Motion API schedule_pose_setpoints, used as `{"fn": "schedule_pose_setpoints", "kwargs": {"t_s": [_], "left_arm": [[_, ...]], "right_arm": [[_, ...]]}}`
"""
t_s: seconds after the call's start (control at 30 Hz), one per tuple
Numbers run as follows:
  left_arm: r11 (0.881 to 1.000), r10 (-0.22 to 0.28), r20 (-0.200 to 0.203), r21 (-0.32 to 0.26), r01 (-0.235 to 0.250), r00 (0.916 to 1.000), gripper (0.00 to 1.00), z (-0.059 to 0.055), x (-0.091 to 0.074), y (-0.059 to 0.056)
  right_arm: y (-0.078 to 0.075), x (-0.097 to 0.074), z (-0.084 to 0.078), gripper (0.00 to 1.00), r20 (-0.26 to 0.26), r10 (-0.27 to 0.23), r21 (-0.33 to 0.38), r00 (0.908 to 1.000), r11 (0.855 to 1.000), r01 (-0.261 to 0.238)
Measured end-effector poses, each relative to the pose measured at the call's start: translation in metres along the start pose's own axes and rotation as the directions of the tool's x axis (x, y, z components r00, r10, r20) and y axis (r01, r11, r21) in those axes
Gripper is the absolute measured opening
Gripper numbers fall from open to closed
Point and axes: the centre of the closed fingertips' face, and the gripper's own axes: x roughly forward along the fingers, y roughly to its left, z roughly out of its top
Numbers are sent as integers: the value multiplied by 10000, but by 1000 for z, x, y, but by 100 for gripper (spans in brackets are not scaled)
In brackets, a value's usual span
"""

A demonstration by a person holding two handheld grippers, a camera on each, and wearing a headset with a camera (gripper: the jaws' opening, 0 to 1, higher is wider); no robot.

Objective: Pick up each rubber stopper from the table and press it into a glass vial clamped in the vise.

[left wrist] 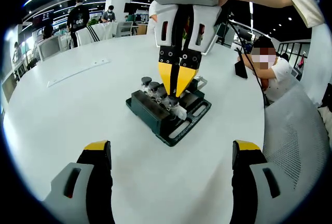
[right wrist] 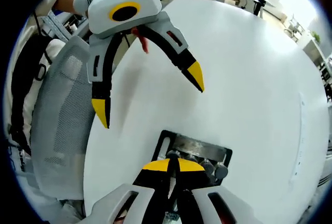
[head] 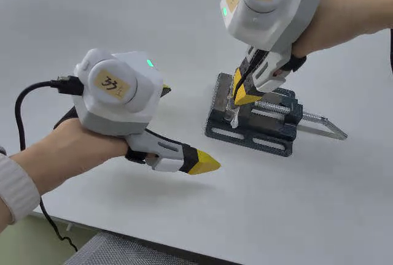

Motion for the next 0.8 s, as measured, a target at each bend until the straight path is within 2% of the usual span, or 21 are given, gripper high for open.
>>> {"fn": "schedule_pose_setpoints", "kwargs": {"t_s": [0.53,0.8], "left_arm": [[9998,83,90,-184,-81,9999,97,-2,1,5],[9996,97,151,-256,-93,9998,96,-1,2,4]], "right_arm": [[-3,1,0,0,-342,-241,319,9991,9992,252],[-1,2,2,0,-616,-401,187,9973,9990,413]]}}
